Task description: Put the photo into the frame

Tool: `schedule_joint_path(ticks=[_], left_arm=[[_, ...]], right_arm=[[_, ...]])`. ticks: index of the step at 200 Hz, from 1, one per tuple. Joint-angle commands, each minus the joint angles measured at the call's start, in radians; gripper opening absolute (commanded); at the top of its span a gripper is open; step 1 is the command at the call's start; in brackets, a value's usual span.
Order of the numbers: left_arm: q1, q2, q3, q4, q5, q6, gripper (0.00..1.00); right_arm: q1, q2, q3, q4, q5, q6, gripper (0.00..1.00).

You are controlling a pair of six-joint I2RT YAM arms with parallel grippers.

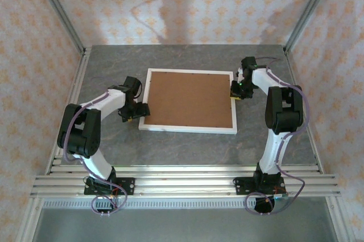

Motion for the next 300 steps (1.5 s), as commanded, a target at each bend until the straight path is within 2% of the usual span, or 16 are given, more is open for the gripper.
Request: schedule_joint_path(ticks=[1,51,82,106,117,140,159,188,216,232,264,278,300], left_arm=[[0.002,0.069,-0.032,0.023,-0.006,0.004,0.76],[-0.083,0.086,-0.083,0.083,0.029,-0.05,0.75],[-0.085,0.028,-0.075,0.128,0.059,-0.094,0.75],[-0.083,-0.025,-0.036,0.153,0.081,-0.11,0.77],[-0.079,-0.047,-0.022,0.169,0.091,-0.111,0.78],[-0.048,-0.092,-0.011,0.207,0.113,-0.143,0.8],[-0.003,-0.138,-0.036,0.271,0.139,-0.167,0.83],[0.044,-0.2,-0.094,0.382,0.192,-0.217,1.0],[0.056,-0.2,-0.091,0.391,0.237,-0.229,1.0],[0.06,-0.188,-0.093,0.395,0.263,-0.237,1.0],[0.079,-0.158,-0.106,0.402,0.328,-0.261,1.0],[0.092,-0.167,-0.138,0.418,0.324,-0.268,1.0],[0.131,-0.182,-0.2,0.461,0.32,-0.292,1.0]], right_arm=[[0.021,0.035,-0.021,-0.03,0.002,0.012,0.13],[0.016,0.064,0.021,-0.023,0.025,0.022,0.12],[-0.009,0.109,0.113,-0.054,0.084,0.032,0.13],[-0.03,0.109,0.197,-0.106,0.114,0.042,0.18],[-0.031,0.094,0.229,-0.135,0.131,0.047,0.24],[-0.031,0.016,0.25,-0.172,0.141,0.069,0.37],[-0.007,-0.069,0.236,-0.197,0.15,0.081,0.41],[0.11,-0.168,0.191,-0.23,0.153,0.058,0.49],[0.274,-0.225,0.131,-0.236,0.161,0.035,0.6],[0.373,-0.248,0.089,-0.196,0.11,0.031,0.69],[0.579,-0.226,0.063,-0.143,0.112,-0.039,0.96],[0.65,-0.184,0.078,-0.141,0.131,-0.071,1.0],[0.755,-0.124,0.084,-0.101,0.168,-0.132,1.0]])
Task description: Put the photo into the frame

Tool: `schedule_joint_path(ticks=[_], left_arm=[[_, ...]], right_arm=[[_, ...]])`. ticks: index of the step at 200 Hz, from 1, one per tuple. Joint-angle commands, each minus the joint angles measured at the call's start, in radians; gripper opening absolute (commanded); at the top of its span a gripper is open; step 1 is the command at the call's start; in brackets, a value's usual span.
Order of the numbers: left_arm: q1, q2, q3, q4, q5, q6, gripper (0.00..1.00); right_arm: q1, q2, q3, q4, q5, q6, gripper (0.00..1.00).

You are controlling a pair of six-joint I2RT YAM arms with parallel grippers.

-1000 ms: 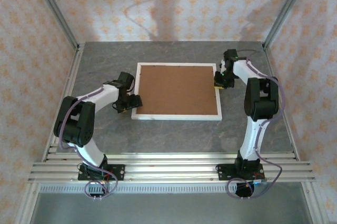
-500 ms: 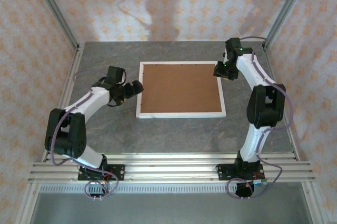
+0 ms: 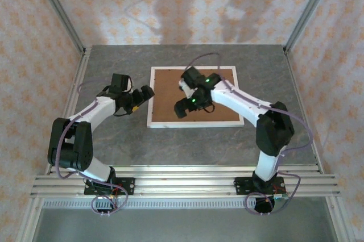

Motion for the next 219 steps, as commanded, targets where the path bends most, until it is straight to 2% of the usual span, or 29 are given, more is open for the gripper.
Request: schedule_joint_path(ticks=[1,23,42,62,88,109,141,148,153,157,166,177,184,219], left_arm=[[0.043,-0.012,-0.063,0.055,0.023,-0.039,1.0],[0.104,-0.009,-0.121,0.129,0.053,-0.08,1.0],[0.15,0.011,-0.137,0.171,0.09,-0.094,1.0],[0.159,0.037,-0.131,0.185,0.123,-0.1,1.0],[0.159,0.049,-0.174,0.289,0.149,-0.166,1.0],[0.158,0.051,-0.18,0.306,0.151,-0.169,1.0],[0.156,0.043,-0.194,0.302,0.169,-0.173,1.0],[0.154,0.035,-0.202,0.301,0.17,-0.174,0.99],[0.153,0.029,-0.208,0.299,0.169,-0.172,0.99],[0.152,0.022,-0.213,0.295,0.167,-0.171,1.0],[0.147,0.009,-0.218,0.285,0.162,-0.165,0.99],[0.141,-0.005,-0.224,0.263,0.16,-0.155,0.99],[0.135,-0.01,-0.223,0.249,0.161,-0.147,0.99],[0.116,-0.011,-0.241,0.224,0.154,-0.128,0.99]], right_arm=[[0.081,0.067,0.014,0.044,0.06,-0.092,1.0],[0.173,0.131,0.013,0.09,0.183,-0.206,1.0],[0.202,0.174,0.012,0.146,0.211,-0.282,1.0],[0.222,0.2,-0.004,0.225,0.245,-0.36,1.0],[0.23,0.219,-0.039,0.324,0.293,-0.46,0.99],[0.23,0.247,-0.061,0.361,0.29,-0.535,0.97],[0.23,0.297,-0.087,0.364,0.241,-0.56,0.9],[0.23,0.299,-0.107,0.387,0.237,-0.558,0.86],[0.23,0.299,-0.121,0.403,0.24,-0.556,0.79],[0.23,0.3,-0.13,0.413,0.246,-0.549,0.7],[0.23,0.303,-0.142,0.431,0.274,-0.53,0.43],[0.23,0.307,-0.147,0.431,0.289,-0.525,0.2],[0.23,0.312,-0.14,0.415,0.278,-0.528,0.0],[0.23,0.328,-0.063,0.302,0.168,-0.502,0.0]])
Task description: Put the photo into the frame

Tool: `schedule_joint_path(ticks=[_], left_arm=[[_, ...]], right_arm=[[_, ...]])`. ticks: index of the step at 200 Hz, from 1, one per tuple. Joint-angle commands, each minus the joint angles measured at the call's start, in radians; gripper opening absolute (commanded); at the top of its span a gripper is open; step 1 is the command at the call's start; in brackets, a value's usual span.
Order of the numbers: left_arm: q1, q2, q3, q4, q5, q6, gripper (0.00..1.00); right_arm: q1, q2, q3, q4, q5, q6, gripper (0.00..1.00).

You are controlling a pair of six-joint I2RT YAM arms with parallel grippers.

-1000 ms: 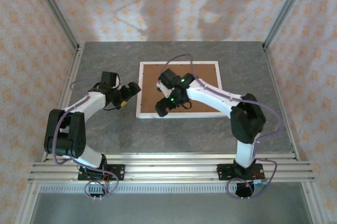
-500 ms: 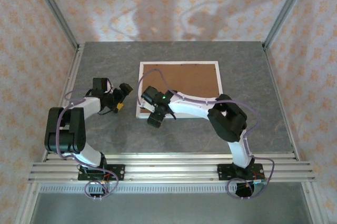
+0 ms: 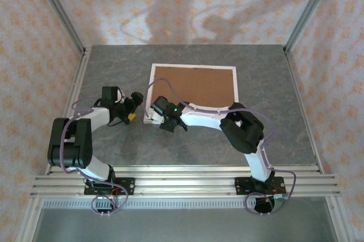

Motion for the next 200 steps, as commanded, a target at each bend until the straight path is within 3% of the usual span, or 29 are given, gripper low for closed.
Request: schedule_joint_path(ticks=[1,45,148,200], left_arm=[[-0.015,-0.025,-0.031,-0.036,0.006,0.027,0.99],[-0.067,-0.041,-0.057,-0.051,-0.024,0.019,0.99],[-0.106,-0.061,-0.103,0.053,-0.032,-0.078,0.97],[-0.126,-0.084,-0.153,0.243,-0.01,-0.211,0.9]], right_arm=[[-0.012,0.076,0.001,-0.144,-0.13,0.059,0.0],[-0.013,-0.041,0.044,-0.098,-0.145,0.088,0.0],[-0.019,-0.153,0.063,-0.016,-0.149,0.165,0.0],[-0.021,-0.161,0.047,0.025,-0.176,0.213,0.0]])
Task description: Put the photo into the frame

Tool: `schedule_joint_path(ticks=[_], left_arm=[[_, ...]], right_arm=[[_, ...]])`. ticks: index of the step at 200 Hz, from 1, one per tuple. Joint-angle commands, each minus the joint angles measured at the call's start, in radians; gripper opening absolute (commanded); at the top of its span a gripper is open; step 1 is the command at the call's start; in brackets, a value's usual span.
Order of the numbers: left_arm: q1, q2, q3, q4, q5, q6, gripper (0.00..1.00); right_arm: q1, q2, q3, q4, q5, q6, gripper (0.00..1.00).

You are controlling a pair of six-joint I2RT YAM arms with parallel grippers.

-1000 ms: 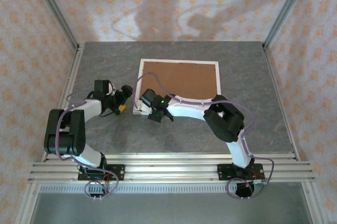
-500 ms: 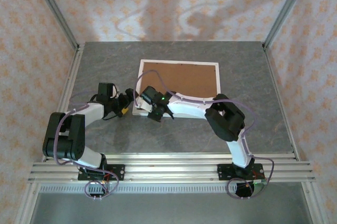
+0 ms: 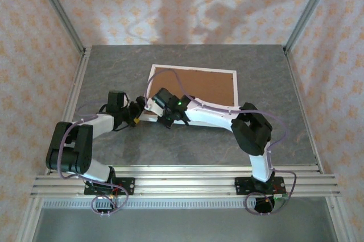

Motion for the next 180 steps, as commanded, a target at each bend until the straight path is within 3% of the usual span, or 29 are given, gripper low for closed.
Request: schedule_joint_path(ticks=[1,37,102,143,180], left_arm=[[-0.026,-0.031,-0.045,0.101,0.028,-0.104,0.9],[-0.037,-0.074,-0.089,0.22,0.01,-0.183,0.81],[-0.041,-0.074,-0.11,0.281,-0.016,-0.185,0.58],[-0.043,-0.077,-0.11,0.306,-0.026,-0.193,0.45],[-0.043,-0.104,-0.094,0.307,-0.036,-0.217,0.44]], right_arm=[[-0.004,-0.06,0.009,0.065,-0.034,0.078,0.0],[-0.007,-0.049,0.011,0.083,-0.058,0.108,0.0],[-0.009,-0.083,-0.023,0.084,-0.029,0.115,0.0],[-0.004,-0.147,-0.098,0.066,0.036,0.118,0.46],[0.027,-0.219,-0.206,0.097,0.138,0.11,0.72]])
